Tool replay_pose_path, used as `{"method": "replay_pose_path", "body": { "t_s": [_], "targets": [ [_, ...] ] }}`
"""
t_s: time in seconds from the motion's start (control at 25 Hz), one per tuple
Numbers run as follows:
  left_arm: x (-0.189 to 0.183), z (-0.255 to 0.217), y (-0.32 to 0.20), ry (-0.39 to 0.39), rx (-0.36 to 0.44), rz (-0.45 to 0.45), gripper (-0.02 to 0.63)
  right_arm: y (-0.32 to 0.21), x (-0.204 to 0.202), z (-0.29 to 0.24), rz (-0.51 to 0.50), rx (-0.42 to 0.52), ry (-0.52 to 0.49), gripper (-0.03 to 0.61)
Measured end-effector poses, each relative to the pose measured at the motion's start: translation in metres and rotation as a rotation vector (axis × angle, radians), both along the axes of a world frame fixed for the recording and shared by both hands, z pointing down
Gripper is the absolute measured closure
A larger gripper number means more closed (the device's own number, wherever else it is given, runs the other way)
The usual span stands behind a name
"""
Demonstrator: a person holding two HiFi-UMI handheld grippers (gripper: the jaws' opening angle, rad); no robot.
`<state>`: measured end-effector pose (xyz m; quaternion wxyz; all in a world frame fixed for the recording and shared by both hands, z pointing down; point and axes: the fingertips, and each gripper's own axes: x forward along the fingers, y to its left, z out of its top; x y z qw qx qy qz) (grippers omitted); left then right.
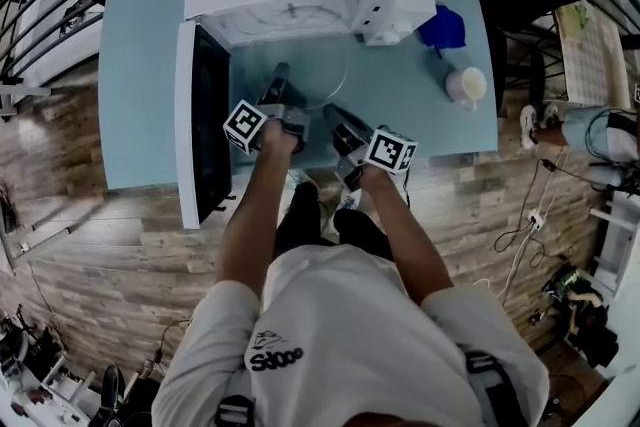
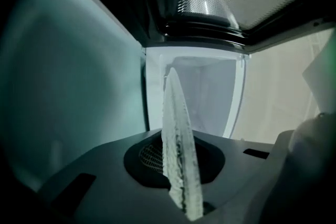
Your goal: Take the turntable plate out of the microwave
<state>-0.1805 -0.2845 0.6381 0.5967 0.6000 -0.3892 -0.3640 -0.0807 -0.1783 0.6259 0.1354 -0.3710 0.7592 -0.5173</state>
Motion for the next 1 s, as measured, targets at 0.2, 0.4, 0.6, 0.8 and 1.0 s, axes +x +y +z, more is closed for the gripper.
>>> {"method": "replay_pose_path", "body": {
  "t_s": [0.2,0.4,0.6,0.8,1.0],
  "targets": [
    [0.006,-0.019,0.034,-0.021,0.026,-0.03,0.575,0.03,0.01,-0.015,-0.057,0.039,-0.009,0.518],
    [0.015,-0.061,0.07,-0.024,0.101,-0.047,0.575,0.061,0.02,-0.046,-0.151,0.14,0.025,0.502],
    [0.02,-0.097,0.104,-0.01,0.158,-0.074,0.575,0.085,0.032,-0.076,-0.189,0.185,-0.014,0.497],
    [0.024,-0.134,0.138,-0.041,0.213,-0.08,0.574,0.113,0.04,-0.086,-0.273,0.208,0.024,0.495],
    [0.025,-0.191,0.164,-0.047,0.317,-0.104,0.574,0.136,0.033,-0.143,-0.28,0.245,-0.043,0.497]
  ]
}}
